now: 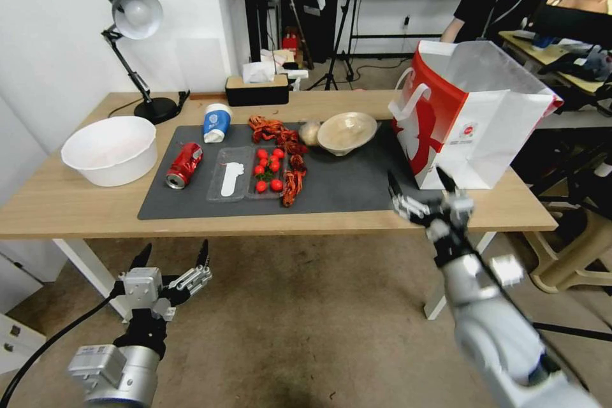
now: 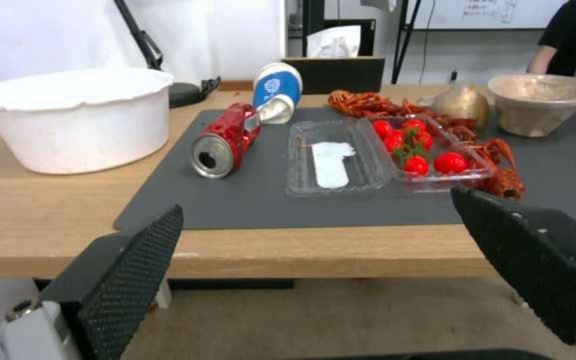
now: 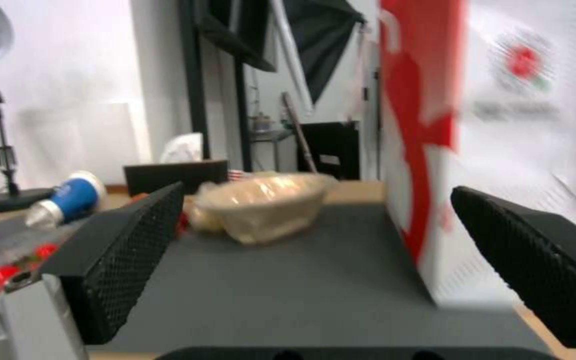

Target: Pick up the trash from the table and place it into the takeout bag.

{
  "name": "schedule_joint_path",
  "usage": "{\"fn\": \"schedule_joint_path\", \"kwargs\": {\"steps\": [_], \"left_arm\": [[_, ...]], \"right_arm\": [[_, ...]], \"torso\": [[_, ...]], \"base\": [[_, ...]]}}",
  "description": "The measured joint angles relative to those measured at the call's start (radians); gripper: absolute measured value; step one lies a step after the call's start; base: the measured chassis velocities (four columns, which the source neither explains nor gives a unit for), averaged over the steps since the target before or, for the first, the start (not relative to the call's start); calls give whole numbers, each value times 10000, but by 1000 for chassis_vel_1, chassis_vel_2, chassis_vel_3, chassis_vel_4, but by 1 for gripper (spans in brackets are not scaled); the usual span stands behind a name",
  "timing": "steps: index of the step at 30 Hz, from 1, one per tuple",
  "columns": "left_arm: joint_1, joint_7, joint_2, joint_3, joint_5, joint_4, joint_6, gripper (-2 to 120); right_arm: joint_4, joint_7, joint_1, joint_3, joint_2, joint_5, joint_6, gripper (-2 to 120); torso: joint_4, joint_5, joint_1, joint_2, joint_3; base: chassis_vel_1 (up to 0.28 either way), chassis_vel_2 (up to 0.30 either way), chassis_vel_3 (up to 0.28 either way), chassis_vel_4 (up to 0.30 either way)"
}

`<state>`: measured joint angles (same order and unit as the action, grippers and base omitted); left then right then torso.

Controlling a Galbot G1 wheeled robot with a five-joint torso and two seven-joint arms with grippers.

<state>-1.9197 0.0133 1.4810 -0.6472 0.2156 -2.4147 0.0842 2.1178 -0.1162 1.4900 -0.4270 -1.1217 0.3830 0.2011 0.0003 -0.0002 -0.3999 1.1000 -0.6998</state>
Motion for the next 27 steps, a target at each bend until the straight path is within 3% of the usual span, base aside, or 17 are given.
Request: {"fn": "schedule_joint_path", "kwargs": {"steps": [11,27], "left_arm": [[20,-5,-32,133,-2,51,-15,100],[26,-4,114,181,-57,116,-78,100]], "right_arm": [[-644,211,1390,-255,-531,-279,1524,100],[-946,216,1568,163,-811,-353,1257,100]], "torso": [[-3,0,0,0,-1],[-2,1,-1,0,-2]], "base": [[0,0,0,0],[0,0,0,0]]}}
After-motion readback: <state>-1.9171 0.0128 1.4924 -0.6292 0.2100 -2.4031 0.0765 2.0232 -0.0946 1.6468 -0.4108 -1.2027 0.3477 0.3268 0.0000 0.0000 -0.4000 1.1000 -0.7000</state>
